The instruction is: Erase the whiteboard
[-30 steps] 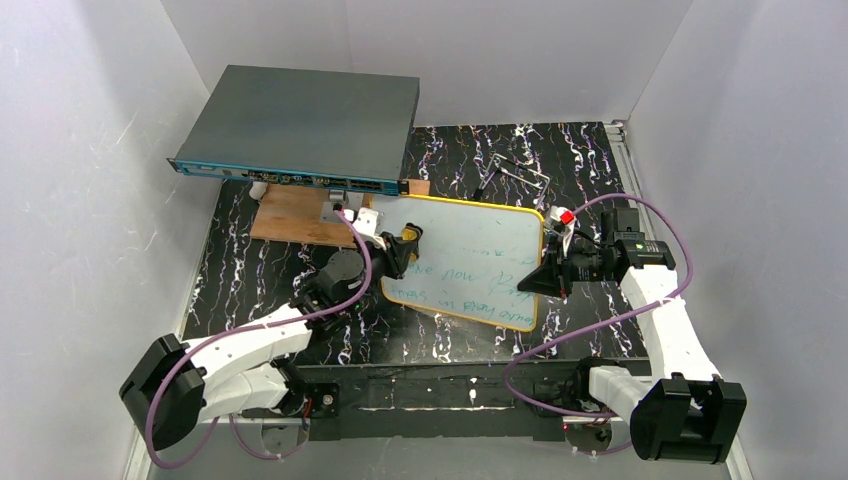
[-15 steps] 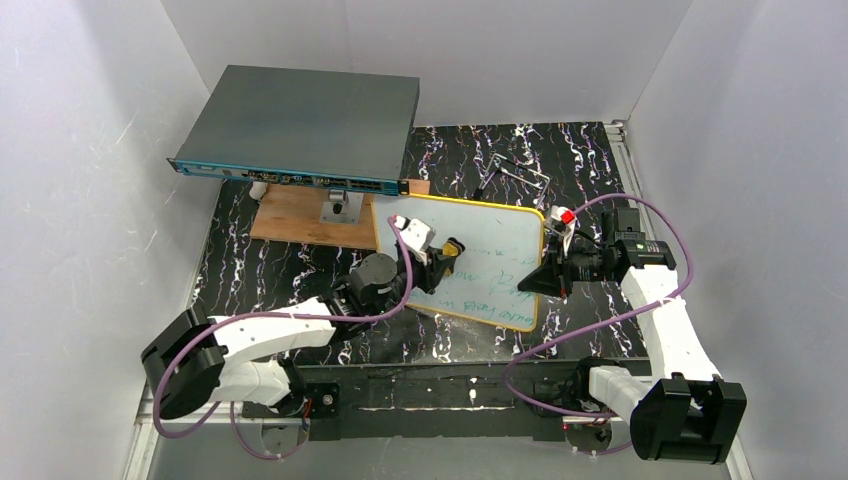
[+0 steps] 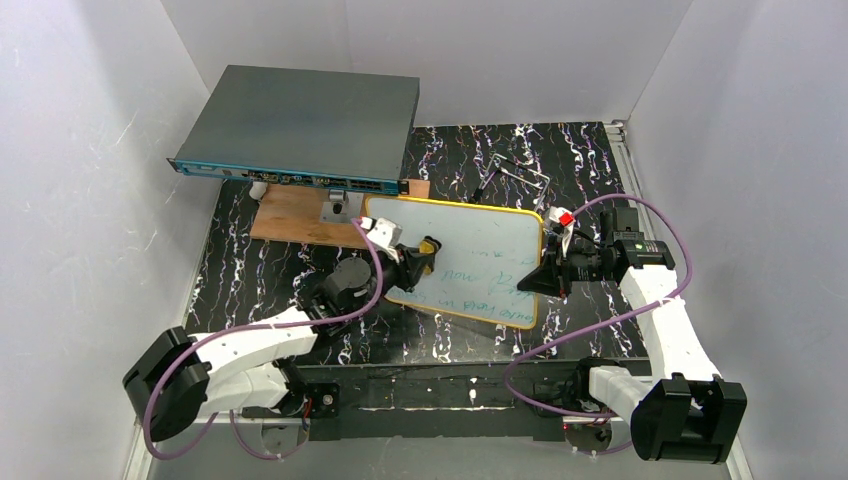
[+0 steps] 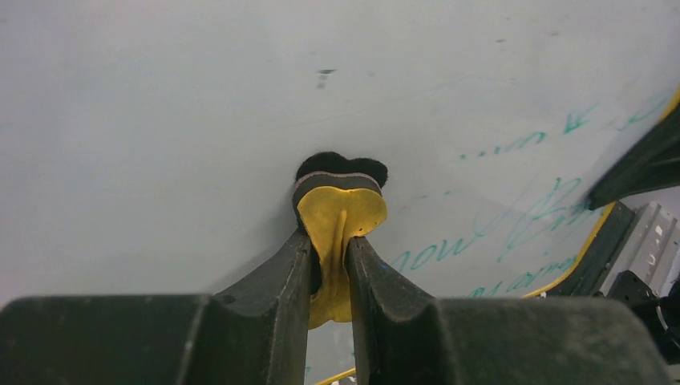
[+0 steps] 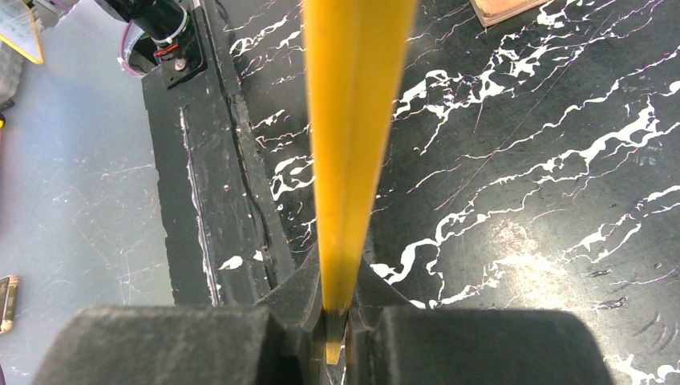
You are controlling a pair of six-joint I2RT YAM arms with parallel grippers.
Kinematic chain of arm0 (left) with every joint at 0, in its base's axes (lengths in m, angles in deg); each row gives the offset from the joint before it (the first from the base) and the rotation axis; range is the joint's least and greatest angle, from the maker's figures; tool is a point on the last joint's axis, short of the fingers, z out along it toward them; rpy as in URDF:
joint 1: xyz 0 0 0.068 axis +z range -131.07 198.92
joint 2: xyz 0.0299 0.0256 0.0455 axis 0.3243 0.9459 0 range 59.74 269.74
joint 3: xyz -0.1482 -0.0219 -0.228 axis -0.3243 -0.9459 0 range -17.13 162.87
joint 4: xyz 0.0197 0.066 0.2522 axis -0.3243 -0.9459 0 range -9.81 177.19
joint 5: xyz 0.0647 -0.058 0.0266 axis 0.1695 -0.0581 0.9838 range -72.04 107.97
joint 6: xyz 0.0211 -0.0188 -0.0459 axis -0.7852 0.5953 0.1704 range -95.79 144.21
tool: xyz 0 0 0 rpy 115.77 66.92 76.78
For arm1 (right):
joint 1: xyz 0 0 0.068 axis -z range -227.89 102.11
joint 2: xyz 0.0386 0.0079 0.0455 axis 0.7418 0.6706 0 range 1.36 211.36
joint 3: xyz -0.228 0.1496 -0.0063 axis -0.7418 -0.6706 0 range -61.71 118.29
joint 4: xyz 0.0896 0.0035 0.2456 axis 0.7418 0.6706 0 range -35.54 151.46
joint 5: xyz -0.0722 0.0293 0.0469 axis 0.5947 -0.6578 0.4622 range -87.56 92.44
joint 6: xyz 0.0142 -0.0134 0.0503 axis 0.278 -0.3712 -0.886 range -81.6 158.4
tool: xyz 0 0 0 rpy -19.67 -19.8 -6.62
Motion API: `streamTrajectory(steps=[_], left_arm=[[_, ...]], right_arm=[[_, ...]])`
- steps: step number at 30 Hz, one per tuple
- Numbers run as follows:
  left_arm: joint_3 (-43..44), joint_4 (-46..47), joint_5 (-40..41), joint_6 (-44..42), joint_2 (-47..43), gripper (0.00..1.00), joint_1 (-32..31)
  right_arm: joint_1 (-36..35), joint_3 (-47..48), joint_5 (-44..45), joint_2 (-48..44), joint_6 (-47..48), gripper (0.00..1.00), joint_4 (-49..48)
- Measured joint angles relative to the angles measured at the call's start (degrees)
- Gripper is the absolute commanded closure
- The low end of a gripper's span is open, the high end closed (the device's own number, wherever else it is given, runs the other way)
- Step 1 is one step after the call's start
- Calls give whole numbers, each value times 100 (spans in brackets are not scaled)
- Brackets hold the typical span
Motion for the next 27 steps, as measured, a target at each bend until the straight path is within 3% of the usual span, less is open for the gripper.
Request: streamTrajectory(steps=[10, 20, 27], left_arm=[[-160, -297, -262, 127, -389, 100, 330], [463, -433, -120, -426, 492, 100, -643], [479, -417, 46, -470, 566, 100, -761]], right_arm=[[-13, 0, -2, -11, 116, 99, 4], [-11, 0, -4, -11, 162, 99, 20], [-11, 0, -2, -11, 164, 99, 15]])
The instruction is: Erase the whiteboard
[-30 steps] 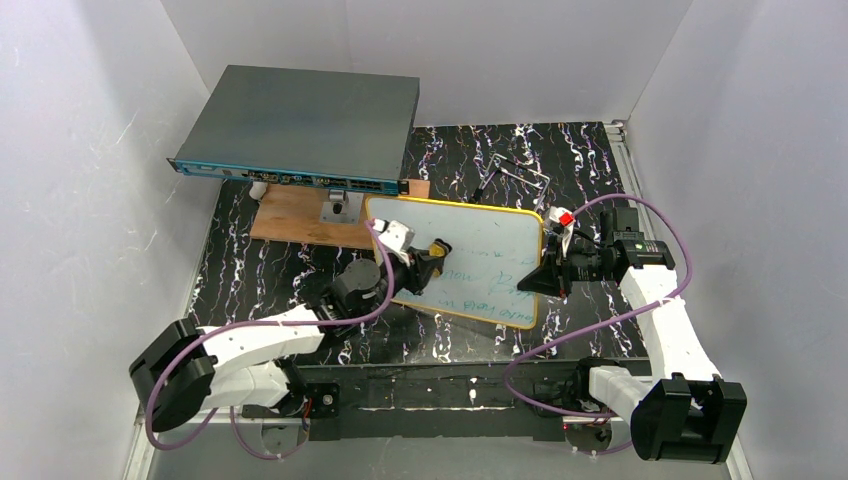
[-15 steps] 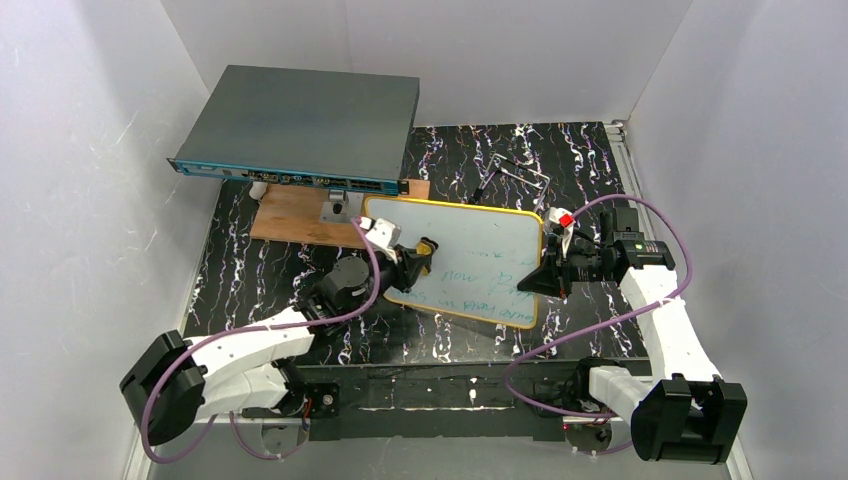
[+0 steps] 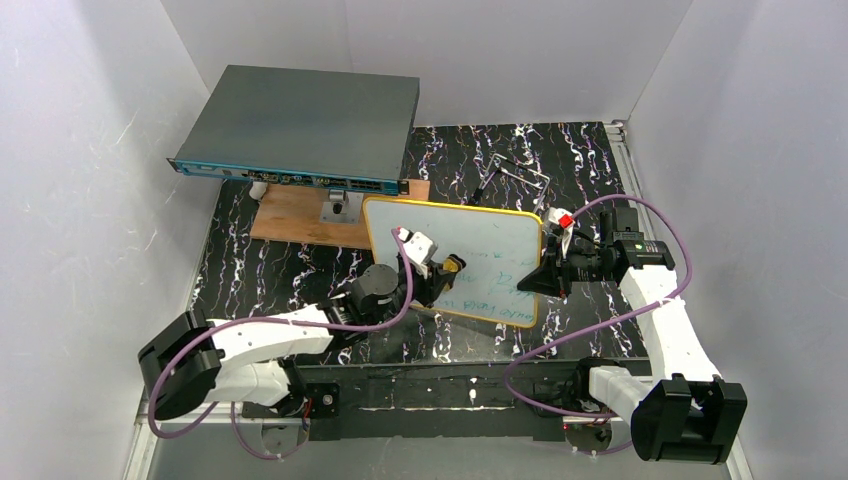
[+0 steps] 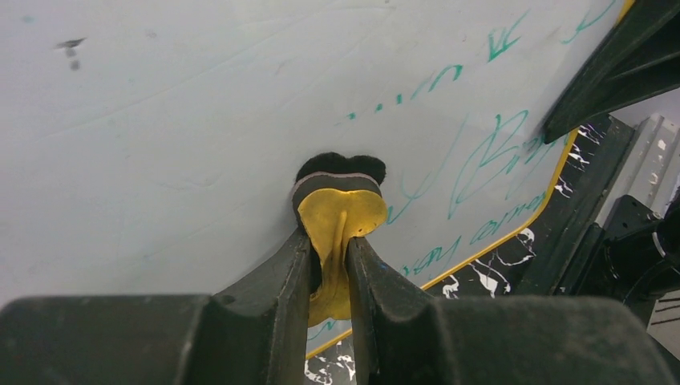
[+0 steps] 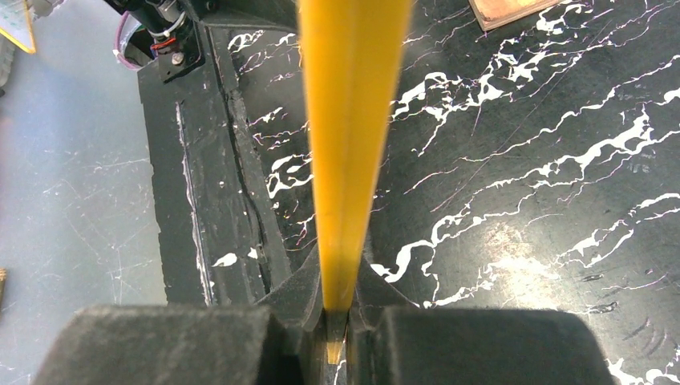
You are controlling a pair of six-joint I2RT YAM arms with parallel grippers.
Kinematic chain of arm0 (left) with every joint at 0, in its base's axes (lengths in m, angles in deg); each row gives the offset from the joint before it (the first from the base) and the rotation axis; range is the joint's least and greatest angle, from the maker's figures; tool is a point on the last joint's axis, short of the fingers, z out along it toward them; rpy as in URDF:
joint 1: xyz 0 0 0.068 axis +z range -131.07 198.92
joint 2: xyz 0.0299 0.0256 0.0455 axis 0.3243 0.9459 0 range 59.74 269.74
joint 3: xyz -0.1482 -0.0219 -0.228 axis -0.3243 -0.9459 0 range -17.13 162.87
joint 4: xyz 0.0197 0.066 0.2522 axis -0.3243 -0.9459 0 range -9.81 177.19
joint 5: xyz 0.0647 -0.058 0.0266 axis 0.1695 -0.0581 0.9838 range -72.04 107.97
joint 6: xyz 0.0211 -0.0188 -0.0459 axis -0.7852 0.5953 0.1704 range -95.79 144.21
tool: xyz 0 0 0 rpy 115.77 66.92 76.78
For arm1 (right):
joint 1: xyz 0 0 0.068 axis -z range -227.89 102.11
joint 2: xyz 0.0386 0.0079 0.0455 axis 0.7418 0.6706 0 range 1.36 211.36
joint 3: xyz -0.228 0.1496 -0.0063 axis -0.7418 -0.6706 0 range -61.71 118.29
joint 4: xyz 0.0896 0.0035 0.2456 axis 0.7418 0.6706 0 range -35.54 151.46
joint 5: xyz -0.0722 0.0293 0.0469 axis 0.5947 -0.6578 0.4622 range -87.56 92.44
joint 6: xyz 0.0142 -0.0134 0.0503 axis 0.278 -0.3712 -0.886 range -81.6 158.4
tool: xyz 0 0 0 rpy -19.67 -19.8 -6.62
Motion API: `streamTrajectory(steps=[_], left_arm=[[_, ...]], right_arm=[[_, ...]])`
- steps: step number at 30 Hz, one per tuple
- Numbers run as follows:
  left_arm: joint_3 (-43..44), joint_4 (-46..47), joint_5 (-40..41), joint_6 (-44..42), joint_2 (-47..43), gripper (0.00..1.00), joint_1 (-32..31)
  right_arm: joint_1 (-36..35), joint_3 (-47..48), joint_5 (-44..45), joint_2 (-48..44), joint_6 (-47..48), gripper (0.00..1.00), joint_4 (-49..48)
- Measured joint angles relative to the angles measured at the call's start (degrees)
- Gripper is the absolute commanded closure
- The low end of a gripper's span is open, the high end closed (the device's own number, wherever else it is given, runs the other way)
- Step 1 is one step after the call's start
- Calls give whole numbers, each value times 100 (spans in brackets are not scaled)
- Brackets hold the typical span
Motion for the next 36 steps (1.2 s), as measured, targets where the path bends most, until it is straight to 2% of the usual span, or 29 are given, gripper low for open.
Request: streamTrajectory(steps=[6, 13, 21, 24, 31, 35, 36], left_arm=[[-334, 33, 181, 103, -372, 100, 162], [-863, 83, 57, 713, -1016, 100, 850], [-839, -24, -120, 887, -1040, 100, 951], [-704, -72, -98, 839, -872, 100, 824], [-166, -63, 212, 413, -105, 100, -24], [-42, -304, 914, 415, -83, 100, -232], [-195, -343, 1266, 544, -365, 100, -153]], right_arm=[[-9, 0, 0, 0, 59, 99, 4], [-9, 0, 0, 0, 55, 99, 9], [-13, 0, 0, -4, 50, 99, 11], [2, -33, -13, -4, -20, 99, 15], [4, -68, -7, -74, 9, 99, -15], [7, -72, -7, -76, -17, 99, -42], [4, -74, -7, -79, -4, 99, -42]])
